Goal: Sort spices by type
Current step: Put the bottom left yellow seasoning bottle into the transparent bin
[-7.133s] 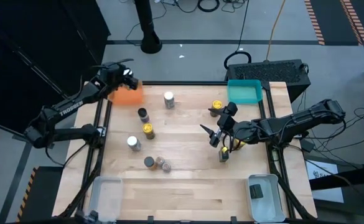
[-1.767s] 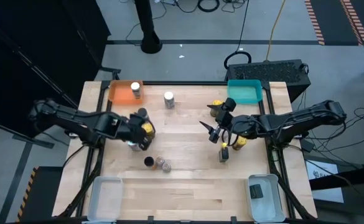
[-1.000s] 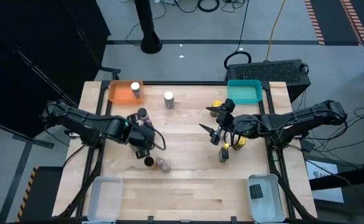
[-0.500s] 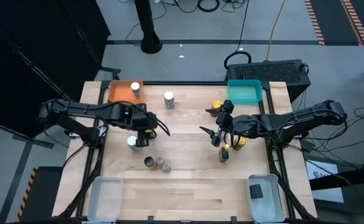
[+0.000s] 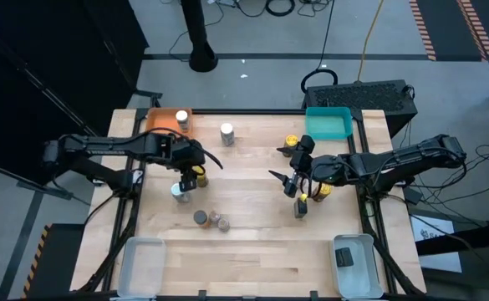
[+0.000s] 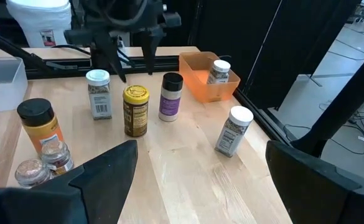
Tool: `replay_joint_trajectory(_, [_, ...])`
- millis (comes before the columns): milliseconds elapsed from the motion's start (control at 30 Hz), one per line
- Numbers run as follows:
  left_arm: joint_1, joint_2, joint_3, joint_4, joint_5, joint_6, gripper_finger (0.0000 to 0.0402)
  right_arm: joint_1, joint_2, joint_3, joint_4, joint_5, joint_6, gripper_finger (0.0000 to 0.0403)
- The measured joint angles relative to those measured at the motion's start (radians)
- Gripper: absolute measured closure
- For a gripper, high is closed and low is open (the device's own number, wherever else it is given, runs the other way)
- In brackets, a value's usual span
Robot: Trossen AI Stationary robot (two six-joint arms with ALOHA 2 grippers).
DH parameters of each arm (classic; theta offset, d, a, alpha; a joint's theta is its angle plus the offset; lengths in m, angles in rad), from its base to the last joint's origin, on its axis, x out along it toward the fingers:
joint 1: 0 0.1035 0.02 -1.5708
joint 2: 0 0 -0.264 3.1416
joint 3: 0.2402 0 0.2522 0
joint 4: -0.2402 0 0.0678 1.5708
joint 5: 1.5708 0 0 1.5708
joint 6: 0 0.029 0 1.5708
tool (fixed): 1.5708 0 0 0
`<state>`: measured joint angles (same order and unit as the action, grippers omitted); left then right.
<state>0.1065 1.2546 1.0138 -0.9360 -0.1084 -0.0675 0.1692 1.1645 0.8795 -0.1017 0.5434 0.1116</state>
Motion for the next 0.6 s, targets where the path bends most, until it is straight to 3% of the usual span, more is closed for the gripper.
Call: replay_joint_trajectory(600, [-0.009,0.004,-0.025,0.035,-0.01,-0.004,0.0157,0.0,0.0,0.0,-0.001,0.0,-0.007,0.0064])
